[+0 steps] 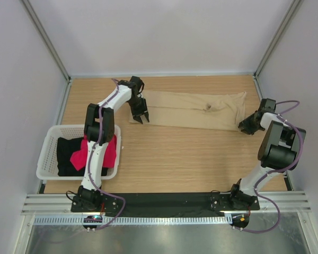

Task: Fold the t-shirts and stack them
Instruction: Fold the tshirt

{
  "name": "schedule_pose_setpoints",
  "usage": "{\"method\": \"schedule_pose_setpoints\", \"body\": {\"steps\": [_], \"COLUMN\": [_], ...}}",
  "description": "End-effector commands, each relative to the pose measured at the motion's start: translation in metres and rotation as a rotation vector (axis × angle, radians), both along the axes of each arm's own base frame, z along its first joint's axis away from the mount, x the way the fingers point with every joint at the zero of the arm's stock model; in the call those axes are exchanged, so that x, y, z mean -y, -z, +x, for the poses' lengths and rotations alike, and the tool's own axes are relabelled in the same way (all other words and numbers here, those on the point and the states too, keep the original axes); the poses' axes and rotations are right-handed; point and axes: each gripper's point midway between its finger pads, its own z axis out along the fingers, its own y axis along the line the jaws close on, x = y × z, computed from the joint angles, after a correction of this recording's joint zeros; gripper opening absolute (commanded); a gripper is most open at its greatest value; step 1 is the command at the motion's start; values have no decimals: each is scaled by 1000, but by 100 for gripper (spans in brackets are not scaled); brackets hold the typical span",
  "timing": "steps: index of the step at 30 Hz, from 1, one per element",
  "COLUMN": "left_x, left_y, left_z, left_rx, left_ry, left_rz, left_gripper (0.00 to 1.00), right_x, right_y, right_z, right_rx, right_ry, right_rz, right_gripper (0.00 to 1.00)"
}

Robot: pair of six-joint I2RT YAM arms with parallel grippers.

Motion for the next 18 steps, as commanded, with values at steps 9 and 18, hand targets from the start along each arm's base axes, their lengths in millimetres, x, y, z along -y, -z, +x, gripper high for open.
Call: {"method": "schedule_pose_setpoints", "body": {"steps": [9, 18], "left_x": [-26, -32], "left_y": [59, 64], "left_z": [1, 3], "left_rx": [-40, -50], "left_ry": [-4, -18], "left_rz": [127, 139], "left_gripper": [41, 42], "right_x": [16, 31], "right_y": [-19, -33], "right_z": [-8, -14], "right_rx": [-30, -74], "right_ry": [30, 54], "right_rz": [-90, -162], "right_gripper": [3, 9]}}
